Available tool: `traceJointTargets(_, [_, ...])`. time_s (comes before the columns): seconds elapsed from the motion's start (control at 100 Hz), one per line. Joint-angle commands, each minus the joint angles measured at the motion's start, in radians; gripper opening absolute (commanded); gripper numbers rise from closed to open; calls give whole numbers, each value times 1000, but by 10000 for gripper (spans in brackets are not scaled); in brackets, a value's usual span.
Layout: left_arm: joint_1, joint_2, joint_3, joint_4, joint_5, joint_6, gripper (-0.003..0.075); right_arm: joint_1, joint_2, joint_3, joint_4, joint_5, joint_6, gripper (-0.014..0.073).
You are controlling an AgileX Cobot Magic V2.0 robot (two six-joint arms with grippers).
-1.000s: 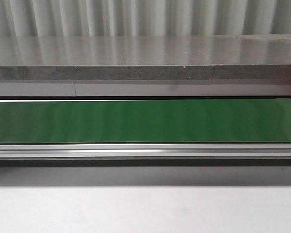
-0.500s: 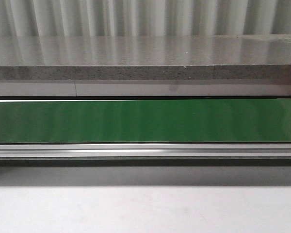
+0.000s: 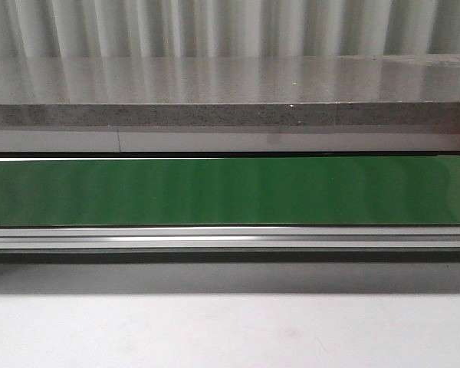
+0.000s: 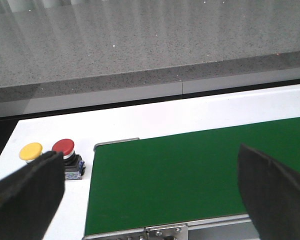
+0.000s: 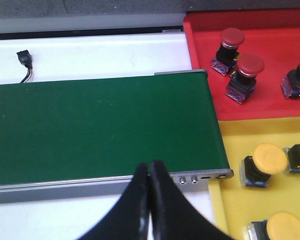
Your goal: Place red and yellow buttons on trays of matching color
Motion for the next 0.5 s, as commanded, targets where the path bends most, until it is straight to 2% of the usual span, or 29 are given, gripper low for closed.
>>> traceJointTargets(0.0, [-7, 6, -28, 14, -79, -29, 657, 2, -2, -25, -4, -62, -7, -67])
traceJointTargets(0.3, [52, 126, -143, 65, -27, -343, 652, 2, -2, -25, -4, -62, -7, -67])
traceJointTargets(0.49, [164, 306, -228, 89, -20, -388, 652, 2, -2, -25, -4, -62, -7, -67])
